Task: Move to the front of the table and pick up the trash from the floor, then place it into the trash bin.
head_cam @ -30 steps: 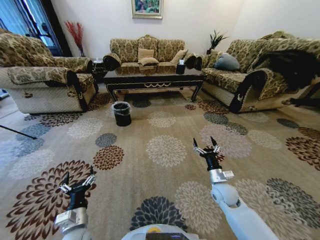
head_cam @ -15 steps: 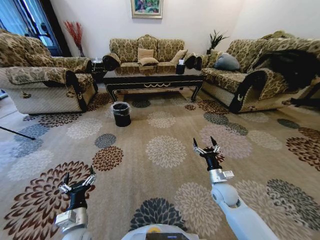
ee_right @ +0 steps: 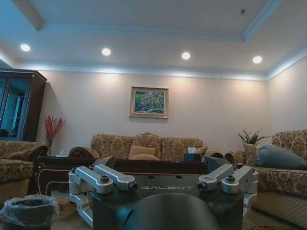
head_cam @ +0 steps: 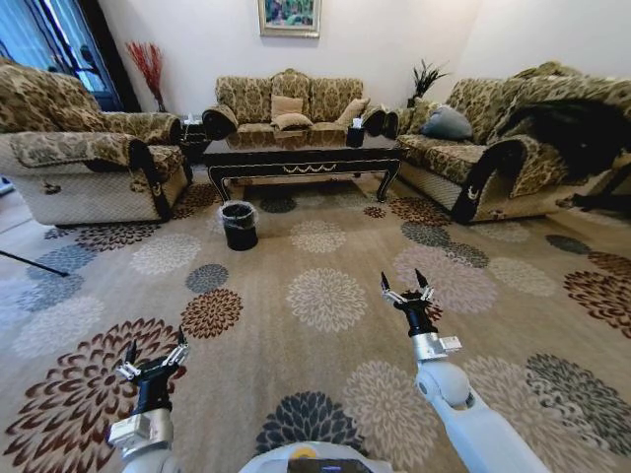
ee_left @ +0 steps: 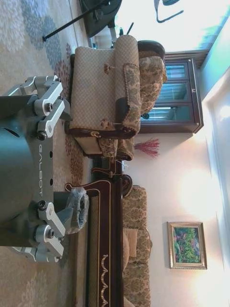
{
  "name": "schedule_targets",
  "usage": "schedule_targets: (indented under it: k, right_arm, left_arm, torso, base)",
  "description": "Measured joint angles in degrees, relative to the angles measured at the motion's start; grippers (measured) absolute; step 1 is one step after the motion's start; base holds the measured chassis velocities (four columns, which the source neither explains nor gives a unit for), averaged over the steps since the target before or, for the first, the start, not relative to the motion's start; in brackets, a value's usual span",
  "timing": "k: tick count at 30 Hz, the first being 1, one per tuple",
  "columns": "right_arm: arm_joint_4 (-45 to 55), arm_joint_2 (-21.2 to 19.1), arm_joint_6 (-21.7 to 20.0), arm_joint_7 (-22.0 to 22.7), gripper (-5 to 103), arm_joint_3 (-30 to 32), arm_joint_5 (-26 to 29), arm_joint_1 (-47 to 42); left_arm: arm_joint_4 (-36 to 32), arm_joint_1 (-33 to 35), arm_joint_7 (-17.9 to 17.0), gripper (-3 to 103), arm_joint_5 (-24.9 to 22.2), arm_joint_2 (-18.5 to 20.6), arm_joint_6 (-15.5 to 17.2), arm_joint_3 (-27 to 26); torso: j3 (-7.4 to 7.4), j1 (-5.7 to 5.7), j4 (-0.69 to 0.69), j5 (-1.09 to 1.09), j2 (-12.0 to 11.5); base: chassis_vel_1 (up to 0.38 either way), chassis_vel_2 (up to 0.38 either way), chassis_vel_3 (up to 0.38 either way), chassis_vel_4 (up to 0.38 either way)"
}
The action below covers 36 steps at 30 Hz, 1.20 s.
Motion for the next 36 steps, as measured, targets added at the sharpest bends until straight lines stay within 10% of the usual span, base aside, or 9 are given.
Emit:
schedule_targets:
  k: [36]
  right_arm:
    - [0.0,0.0,0.0,0.0,100,0.0,0.0,0.0]
  left_arm:
    - [0.0,0.0,0.0,100,0.0,0.0,0.0,0.0]
  torso:
    - [0.01,0.00,0.00,0.00,0.0]
  base:
    - [-0.035,0.004,0.034,-0.004]
